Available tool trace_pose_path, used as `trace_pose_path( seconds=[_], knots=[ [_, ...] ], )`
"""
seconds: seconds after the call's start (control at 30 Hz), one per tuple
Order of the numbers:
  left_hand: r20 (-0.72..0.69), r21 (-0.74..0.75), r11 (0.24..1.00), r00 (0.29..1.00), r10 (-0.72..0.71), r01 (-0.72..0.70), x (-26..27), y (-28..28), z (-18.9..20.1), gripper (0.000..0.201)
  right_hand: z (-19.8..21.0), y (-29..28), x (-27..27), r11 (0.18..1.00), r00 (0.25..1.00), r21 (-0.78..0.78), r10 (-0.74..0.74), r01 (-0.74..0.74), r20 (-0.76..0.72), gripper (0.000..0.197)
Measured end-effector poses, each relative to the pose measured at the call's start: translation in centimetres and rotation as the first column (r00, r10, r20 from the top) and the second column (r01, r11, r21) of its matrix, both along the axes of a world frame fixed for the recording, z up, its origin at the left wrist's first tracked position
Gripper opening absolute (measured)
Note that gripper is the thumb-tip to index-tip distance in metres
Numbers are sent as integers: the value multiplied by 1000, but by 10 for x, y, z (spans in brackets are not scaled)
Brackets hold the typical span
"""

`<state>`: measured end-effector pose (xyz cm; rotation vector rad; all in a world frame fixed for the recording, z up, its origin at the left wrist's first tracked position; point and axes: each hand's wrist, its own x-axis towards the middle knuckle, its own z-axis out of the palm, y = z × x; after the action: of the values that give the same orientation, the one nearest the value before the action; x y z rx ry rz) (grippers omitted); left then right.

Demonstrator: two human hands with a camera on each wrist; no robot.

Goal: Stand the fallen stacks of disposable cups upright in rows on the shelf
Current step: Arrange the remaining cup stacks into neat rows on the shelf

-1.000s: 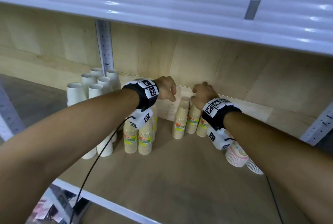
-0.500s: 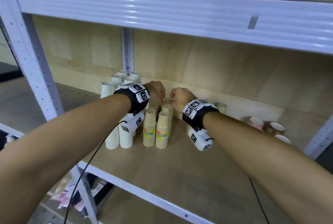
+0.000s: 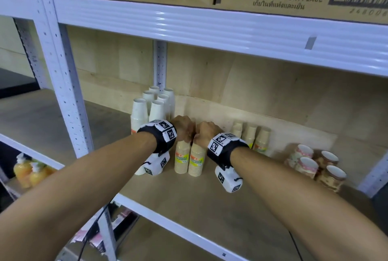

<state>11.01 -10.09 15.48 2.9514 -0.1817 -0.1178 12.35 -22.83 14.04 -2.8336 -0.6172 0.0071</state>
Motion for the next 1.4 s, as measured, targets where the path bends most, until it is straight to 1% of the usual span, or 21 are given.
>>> trace_pose_path(
  seconds=[0.07, 0.13, 0.17, 0.27, 0.4, 0.47, 0.57, 0.63, 0.67, 0.73, 0.87, 1.0, 1.1, 1.17, 1.27, 1.4],
  knots=[
    [34, -1, 1000, 999, 15, -15, -3, 0, -3, 25, -3, 1, 0, 1000, 1000, -12, 4, -4, -6, 14],
    [61, -2, 1000, 998, 7, -7, -5, -1, -3, 25, -3, 2, 0, 1000, 1000, -8, 5, -5, -6, 6],
    [67, -4, 1000, 998, 0, 0, -5, -1, -3, 25, -4, 3, 0, 1000, 1000, -5, 4, -4, -7, 6],
    [70, -31, 1000, 998, -1, 3, -4, 1, -5, 25, -4, 3, -1, 1000, 1000, 2, -6, 6, -12, 11],
    [65, -111, 993, 997, 34, -26, -4, 4, -8, 27, -6, 3, 0, 1000, 1000, 9, -11, 11, -8, 31],
    [65, -151, 988, 996, 52, -42, -3, 4, -9, 26, -5, 2, -1, 1000, 1000, 7, -3, 3, 1, 34],
    [64, -160, 986, 997, 46, -35, -1, 3, -8, 26, -5, -1, 1, 1000, 1000, 26, -6, 6, -1, 29],
    [64, -149, 989, 998, 27, -17, 1, 0, -6, 28, -3, -4, 1, 999, 1000, 35, -16, 16, -12, 14],
    [60, -148, 989, 998, 21, -12, 3, -1, -5, 29, -2, -7, 2, 999, 1000, 43, -19, 20, -12, 9],
    [38, -143, 990, 999, 3, 3, 6, -6, -2, 29, 0, -14, 2, 998, 999, 49, -34, 35, -17, 20],
    [13, -125, 990, 998, -58, 59, 13, -25, 10, 33, 9, -36, 3, 996, 997, 58, -62, 64, -34, 25],
    [5, -146, 986, 997, -83, 83, 22, -51, 24, 38, 17, -66, 4, 989, 989, 55, -138, 140, -45, 27],
    [3, -147, 982, 993, -117, 116, 29, -73, 32, 34, 21, -88, 8, 981, 981, 29, -190, 192, -41, 30],
    [19, -147, 979, 990, -138, 139, 34, -88, 34, 33, 22, -102, 11, 975, 974, 14, -223, 223, -45, 32],
    [37, -145, 977, 987, -153, 157, 41, -110, 34, 35, 22, -123, 16, 966, 964, -15, -260, 260, -46, 30],
    [58, -136, 975, 984, -169, 176, 51, -137, 28, 35, 18, -149, 24, 947, 946, -5, -320, 320, -52, 29]
  ],
)
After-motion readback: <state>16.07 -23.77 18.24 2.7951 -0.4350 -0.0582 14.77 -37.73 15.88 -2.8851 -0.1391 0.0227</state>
